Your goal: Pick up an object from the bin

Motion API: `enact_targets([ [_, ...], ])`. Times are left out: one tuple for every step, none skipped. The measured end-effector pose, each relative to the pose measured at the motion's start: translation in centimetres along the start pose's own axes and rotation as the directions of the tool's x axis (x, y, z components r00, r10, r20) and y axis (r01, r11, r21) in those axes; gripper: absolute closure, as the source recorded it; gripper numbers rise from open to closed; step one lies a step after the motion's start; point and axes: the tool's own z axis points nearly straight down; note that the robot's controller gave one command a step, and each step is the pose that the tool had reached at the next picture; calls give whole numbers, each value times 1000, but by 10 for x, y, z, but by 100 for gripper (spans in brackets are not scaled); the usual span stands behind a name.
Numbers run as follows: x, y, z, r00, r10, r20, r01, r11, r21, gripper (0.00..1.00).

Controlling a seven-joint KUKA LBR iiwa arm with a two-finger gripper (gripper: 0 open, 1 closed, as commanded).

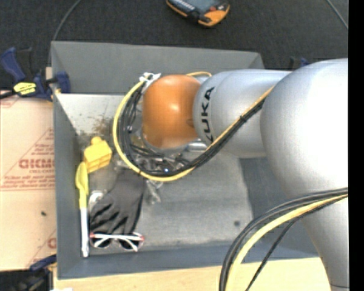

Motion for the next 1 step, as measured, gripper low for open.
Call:
enact_targets([
  [-15,1,-1,999,46,5,-46,999,-2,100],
])
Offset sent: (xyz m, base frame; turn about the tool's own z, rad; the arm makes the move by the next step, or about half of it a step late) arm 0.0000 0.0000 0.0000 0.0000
